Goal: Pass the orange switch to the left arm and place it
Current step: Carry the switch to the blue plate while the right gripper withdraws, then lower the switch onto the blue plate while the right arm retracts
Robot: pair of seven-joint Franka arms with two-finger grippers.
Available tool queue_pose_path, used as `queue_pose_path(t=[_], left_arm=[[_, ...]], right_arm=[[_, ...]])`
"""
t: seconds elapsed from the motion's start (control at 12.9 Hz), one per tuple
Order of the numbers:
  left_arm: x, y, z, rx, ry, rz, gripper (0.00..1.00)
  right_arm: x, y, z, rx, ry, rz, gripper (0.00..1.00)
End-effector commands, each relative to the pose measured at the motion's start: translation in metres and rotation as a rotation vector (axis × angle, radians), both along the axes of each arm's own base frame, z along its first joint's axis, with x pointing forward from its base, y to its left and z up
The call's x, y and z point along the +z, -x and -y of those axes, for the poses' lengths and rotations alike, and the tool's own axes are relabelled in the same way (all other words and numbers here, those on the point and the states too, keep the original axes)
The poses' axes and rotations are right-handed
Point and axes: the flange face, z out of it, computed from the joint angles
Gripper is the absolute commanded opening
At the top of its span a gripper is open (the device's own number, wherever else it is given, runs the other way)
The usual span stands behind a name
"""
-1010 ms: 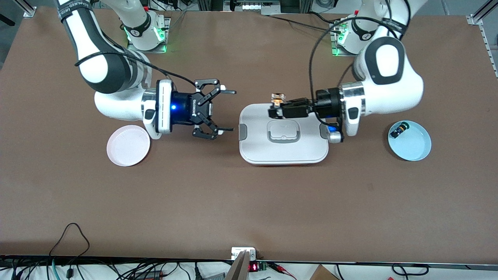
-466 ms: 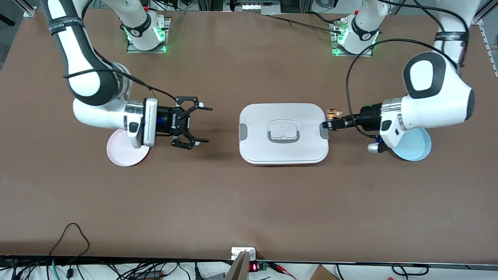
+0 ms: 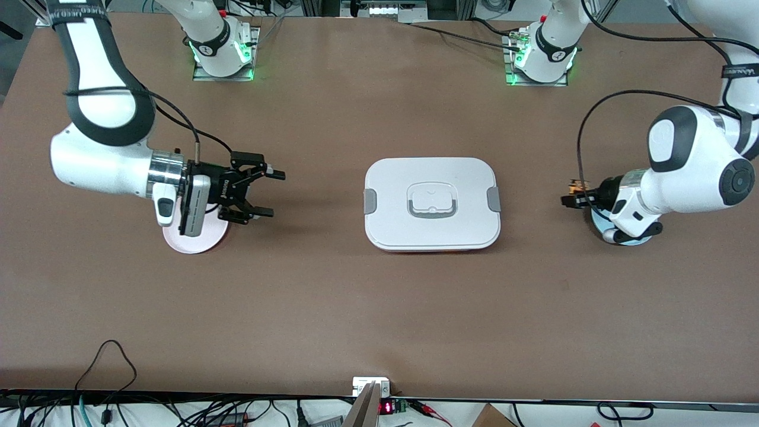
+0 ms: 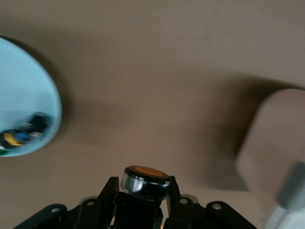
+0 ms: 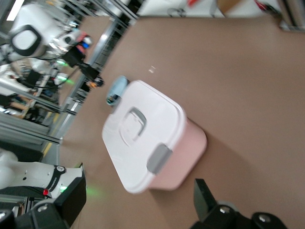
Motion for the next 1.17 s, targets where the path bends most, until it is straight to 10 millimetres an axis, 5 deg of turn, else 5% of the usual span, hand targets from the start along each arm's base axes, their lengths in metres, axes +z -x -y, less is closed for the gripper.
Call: queue_pose_path(t=[0.0, 0.31, 0.47, 0.7, 0.93, 1.09], left_arm=[[-0.013, -0.001, -0.042, -0.088, -0.148, 0.004, 0.00], [-0.069, -0.003, -0.136, -0.120, -0.274, 0.064, 0.00], [-0.093, 0.000, -0.144, -0.113, -0.253, 0.045, 0.01], [-0.118, 0.004, -0.151, -0.099, -0.227, 0.037, 0.02], [-0.133, 0.003, -0.155, -0.122, -0.222, 0.066, 0.02], [-0.141, 0.004, -0.162, -0.122, -0.214, 0.078, 0.07]], right_arm=[[0.013, 0.010, 0.017, -0.144, 0.185, -0.242, 1.00], [0.015, 0.030, 0.046, -0.200, 0.713, -0.384, 1.00], [0.031, 0.032, 0.062, -0.240, 0.912, -0.422, 1.00], [0.086, 0.024, 0.087, -0.308, 1.124, -0.372, 1.00], [0.145, 0.007, 0.157, -0.484, 1.091, -0.330, 1.00], [0.154, 0.005, 0.187, -0.539, 1.069, -0.329, 1.00]])
